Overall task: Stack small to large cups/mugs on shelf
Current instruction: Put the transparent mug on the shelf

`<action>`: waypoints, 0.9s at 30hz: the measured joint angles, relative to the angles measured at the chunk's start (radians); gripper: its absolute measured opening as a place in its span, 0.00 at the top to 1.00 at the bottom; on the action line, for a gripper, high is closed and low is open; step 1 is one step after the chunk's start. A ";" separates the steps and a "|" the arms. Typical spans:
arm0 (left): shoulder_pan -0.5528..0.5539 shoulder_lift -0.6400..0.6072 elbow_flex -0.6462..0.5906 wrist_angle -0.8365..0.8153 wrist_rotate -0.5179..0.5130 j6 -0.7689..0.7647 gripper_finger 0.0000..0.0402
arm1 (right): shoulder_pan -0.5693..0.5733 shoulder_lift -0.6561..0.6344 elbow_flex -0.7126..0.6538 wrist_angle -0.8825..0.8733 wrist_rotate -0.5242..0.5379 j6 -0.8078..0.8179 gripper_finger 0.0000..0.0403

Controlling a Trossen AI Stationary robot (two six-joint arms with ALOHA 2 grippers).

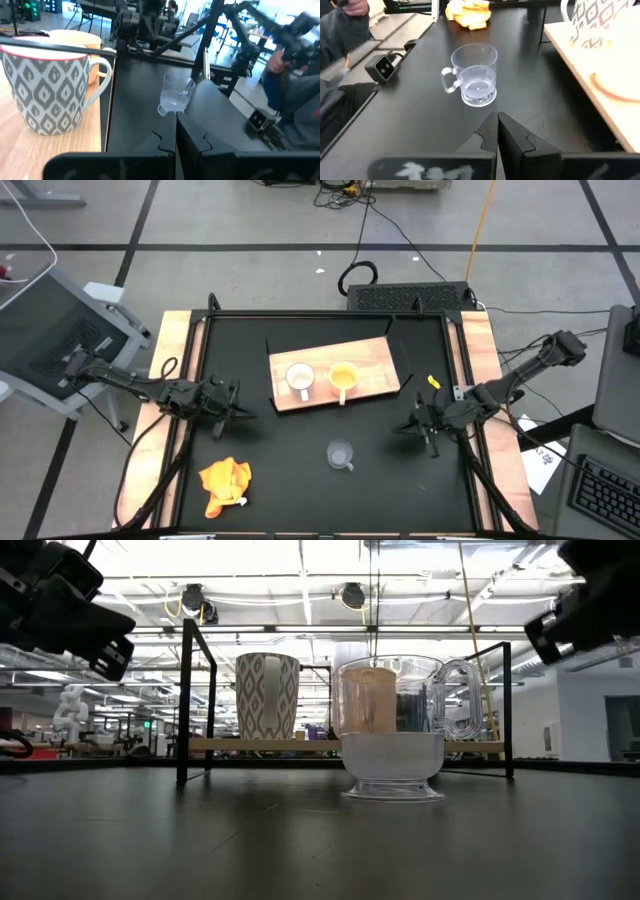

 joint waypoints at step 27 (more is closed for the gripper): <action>-0.090 0.739 0.642 0.081 -0.118 0.095 0.82 | 0.002 -0.084 -0.278 0.318 0.089 -0.056 1.00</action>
